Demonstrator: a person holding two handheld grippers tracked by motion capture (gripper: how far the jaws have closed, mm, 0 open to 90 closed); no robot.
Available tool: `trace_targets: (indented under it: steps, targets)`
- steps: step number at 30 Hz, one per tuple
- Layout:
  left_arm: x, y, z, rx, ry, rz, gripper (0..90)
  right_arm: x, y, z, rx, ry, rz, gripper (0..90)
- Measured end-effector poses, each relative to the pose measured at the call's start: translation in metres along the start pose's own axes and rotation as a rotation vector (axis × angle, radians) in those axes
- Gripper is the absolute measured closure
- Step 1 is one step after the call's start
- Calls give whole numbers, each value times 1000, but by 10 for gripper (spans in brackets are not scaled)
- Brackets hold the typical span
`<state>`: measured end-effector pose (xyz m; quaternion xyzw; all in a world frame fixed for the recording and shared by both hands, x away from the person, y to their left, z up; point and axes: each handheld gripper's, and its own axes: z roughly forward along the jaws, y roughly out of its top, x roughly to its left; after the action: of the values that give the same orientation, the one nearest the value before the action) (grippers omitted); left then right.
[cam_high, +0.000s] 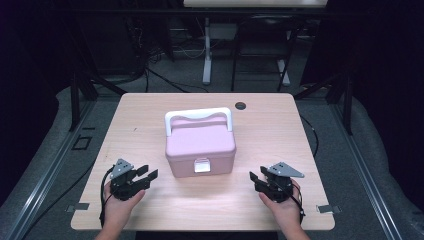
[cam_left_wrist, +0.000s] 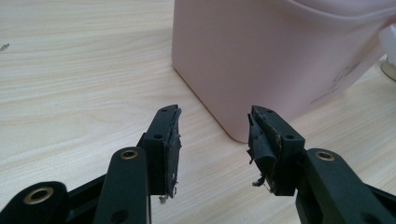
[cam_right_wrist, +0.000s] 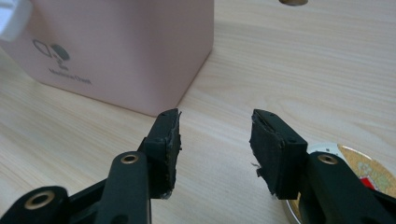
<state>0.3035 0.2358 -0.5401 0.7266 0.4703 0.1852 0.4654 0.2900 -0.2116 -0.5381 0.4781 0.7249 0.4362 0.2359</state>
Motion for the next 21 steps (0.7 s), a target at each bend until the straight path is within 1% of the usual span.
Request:
trace_targets:
  steps: [2,4,6,7,8,9,10,11,13,15,17,18,19,20,21]
  targets:
    - [-1,2,0,-5,8,-6,518,0,2,1,5,7,5,542]
    - [-2,5,-1,-1,9,-13,512,-1,6,5,29,10,27,543]
    - [-3,11,1,-1,15,-19,513,-1,10,6,28,16,39,547]
    - [-3,11,1,-1,15,-19,513,-1,12,7,25,19,42,551]
    - [-2,14,2,1,13,-18,513,-1,12,7,25,19,42,551]
    - [-2,16,4,0,9,-17,520,-1,17,9,25,23,30,559]
    - [-3,19,5,-2,13,-15,520,-1,17,9,25,23,30,559]
    - [-4,21,7,-2,13,-13,527,0,22,12,20,24,19,567]
    - [-5,23,11,0,11,-4,533,1,24,13,19,28,21,573]
    - [-6,26,17,4,8,-6,535,1,29,17,18,29,12,578]
    - [-7,27,22,3,8,-14,546,1,33,22,11,35,24,584]
    - [-7,28,25,5,14,-13,546,1,35,25,9,38,36,591]
    - [-7,29,27,5,17,-17,557,1,37,31,8,37,58,601]
    - [-8,30,29,9,21,-19,560,1,38,35,10,34,61,607]
    - [-8,30,31,6,14,-20,560,1,38,35,10,34,61,607]
